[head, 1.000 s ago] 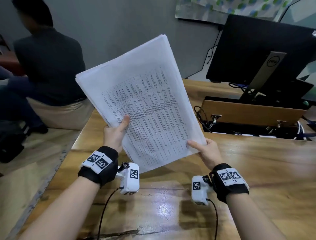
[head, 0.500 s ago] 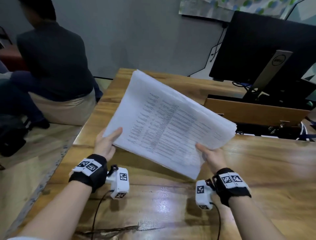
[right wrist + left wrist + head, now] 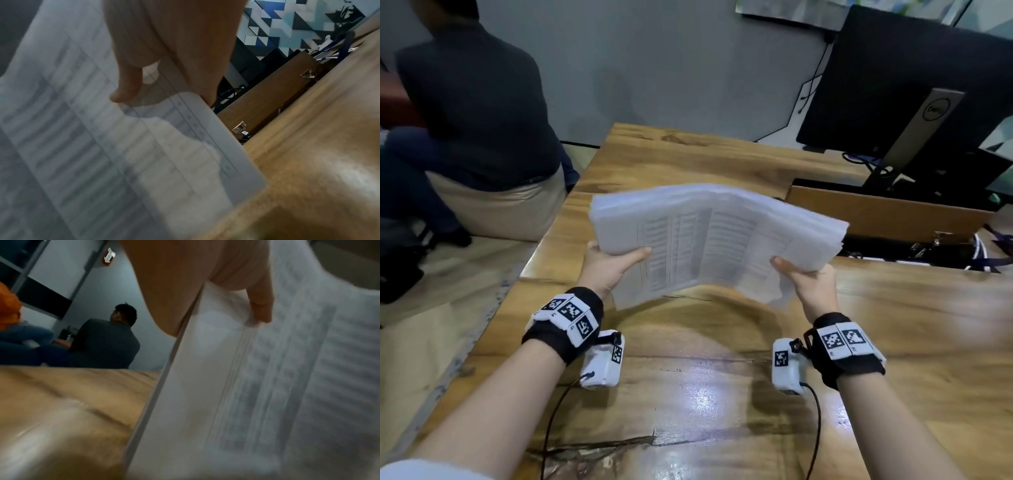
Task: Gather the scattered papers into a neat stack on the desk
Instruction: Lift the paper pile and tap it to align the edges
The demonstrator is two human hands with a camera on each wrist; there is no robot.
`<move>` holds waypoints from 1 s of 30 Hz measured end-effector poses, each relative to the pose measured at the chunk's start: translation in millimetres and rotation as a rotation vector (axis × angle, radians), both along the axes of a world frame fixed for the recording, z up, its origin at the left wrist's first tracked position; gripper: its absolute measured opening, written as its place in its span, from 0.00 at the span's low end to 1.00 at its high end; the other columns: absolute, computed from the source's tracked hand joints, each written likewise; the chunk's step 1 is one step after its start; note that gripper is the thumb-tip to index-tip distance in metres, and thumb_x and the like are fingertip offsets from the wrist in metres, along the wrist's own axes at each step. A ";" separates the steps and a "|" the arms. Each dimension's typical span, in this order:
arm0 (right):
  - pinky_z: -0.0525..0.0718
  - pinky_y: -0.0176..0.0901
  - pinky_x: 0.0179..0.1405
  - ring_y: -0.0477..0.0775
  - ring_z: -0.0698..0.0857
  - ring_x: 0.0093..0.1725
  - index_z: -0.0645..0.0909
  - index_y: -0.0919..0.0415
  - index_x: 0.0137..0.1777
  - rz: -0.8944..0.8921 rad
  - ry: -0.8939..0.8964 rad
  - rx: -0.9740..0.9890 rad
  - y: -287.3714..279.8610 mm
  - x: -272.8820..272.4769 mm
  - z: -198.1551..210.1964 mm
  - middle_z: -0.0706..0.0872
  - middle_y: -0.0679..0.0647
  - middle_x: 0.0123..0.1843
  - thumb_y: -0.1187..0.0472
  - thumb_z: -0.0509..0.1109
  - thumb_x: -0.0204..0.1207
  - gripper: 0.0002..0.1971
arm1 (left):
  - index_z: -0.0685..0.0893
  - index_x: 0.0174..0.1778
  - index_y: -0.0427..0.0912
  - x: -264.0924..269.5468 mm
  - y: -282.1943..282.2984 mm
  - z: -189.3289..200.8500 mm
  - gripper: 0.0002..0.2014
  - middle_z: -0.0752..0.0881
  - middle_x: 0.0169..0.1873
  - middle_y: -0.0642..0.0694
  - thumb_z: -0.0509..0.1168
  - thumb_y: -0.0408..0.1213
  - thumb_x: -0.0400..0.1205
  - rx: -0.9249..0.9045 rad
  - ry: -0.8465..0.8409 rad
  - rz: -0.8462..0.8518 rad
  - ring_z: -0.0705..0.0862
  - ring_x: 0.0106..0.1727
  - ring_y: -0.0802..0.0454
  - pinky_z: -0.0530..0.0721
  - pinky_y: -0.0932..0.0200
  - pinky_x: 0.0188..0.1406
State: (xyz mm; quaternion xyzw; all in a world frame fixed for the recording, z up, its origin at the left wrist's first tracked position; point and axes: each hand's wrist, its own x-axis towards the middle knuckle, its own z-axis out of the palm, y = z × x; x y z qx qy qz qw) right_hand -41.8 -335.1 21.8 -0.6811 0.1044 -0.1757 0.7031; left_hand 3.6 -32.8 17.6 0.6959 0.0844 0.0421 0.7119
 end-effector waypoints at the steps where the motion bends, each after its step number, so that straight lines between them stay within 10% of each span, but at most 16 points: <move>1: 0.89 0.36 0.43 0.50 0.87 0.48 0.83 0.59 0.50 -0.005 0.013 0.003 0.4 -1.5 -2.4 0.88 0.52 0.48 0.74 0.77 0.64 0.16 | 0.84 0.57 0.32 -2.3 0.7 -1.1 0.22 0.88 0.42 0.52 0.77 0.26 0.67 -0.008 -0.025 -0.005 0.88 0.43 0.63 0.85 0.71 0.45; 14: 0.84 0.27 0.31 0.33 0.88 0.33 0.84 0.57 0.40 -0.100 -0.075 0.061 11.1 -4.9 12.6 0.90 0.43 0.35 0.74 0.76 0.66 0.11 | 0.85 0.39 0.46 -4.8 2.9 12.6 0.11 0.89 0.25 0.67 0.75 0.26 0.69 -0.048 -0.164 -0.024 0.87 0.32 0.73 0.83 0.77 0.33; 23: 0.71 0.23 0.23 0.37 0.74 0.26 0.72 0.54 0.32 -0.255 -0.058 0.095 19.8 0.7 35.0 0.74 0.47 0.31 0.52 0.71 0.73 0.14 | 0.82 0.35 0.48 -10.4 -0.8 33.0 0.06 0.87 0.23 0.60 0.72 0.34 0.74 -0.035 -0.266 0.056 0.83 0.25 0.74 0.75 0.80 0.25; 30: 0.70 0.41 0.44 0.47 0.74 0.41 0.73 0.50 0.34 -0.344 -0.015 0.075 24.2 7.6 35.7 0.77 0.47 0.40 0.62 0.67 0.70 0.08 | 0.82 0.31 0.45 -6.1 -8.7 35.3 0.09 0.85 0.29 0.56 0.67 0.29 0.76 -0.098 -0.254 0.201 0.83 0.29 0.68 0.75 0.79 0.25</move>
